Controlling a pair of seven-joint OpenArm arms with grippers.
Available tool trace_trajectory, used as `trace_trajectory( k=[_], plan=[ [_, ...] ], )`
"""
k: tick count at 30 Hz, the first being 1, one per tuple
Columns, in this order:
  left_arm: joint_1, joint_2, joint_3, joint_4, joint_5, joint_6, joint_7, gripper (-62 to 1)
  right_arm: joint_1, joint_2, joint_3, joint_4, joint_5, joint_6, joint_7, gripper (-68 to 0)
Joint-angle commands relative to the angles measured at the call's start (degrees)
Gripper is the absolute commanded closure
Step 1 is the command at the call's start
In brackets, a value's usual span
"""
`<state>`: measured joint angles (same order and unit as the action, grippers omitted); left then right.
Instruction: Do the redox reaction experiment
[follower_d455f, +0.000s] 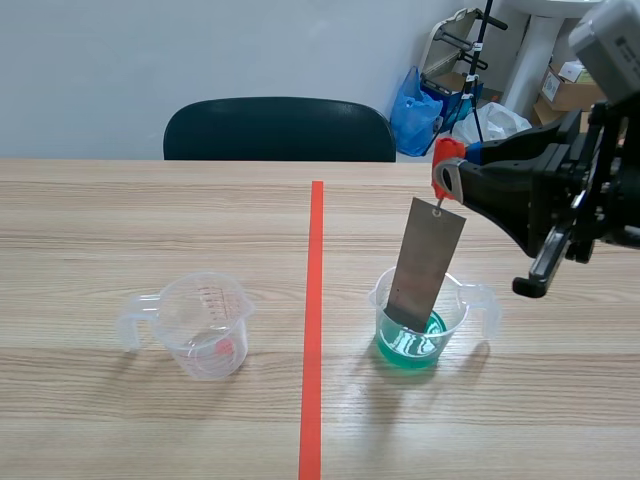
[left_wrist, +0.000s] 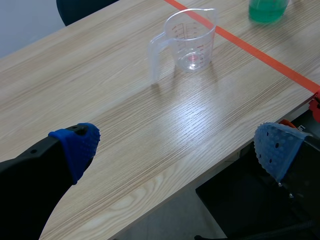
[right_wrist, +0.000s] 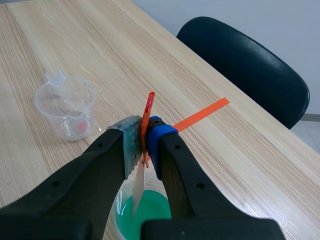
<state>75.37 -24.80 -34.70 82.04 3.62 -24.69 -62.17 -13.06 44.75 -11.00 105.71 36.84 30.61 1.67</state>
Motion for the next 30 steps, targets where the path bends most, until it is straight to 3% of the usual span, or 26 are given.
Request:
trace_trajectory(
  k=[1,7,11,30],
  plan=[
    [0.1,0.2,-0.4,0.4,-0.4,-0.1,-1.0,-62.3,0.9,0.3,-0.1,-0.5,0.6,0.9,1.3,-0.6],
    [0.1,0.2,-0.4,0.4,-0.4,-0.1,-1.0,-62.3,0.9,0.3,-0.5,-1.6,0.0,1.0,3.9,-0.6],
    [0.1,0.2,-0.4,0.4,-0.4,-0.1,-1.0,-62.3,1.0,0.3,-2.0,-2.9,-4.0,1.0,5.7,-0.6],
    [0.1,0.1,-0.4,0.4,-0.4,-0.1,-1.0,-62.3,2.4,0.3,-6.0,-10.5,-13.8,2.0,17.9,-0.6]
  ],
)
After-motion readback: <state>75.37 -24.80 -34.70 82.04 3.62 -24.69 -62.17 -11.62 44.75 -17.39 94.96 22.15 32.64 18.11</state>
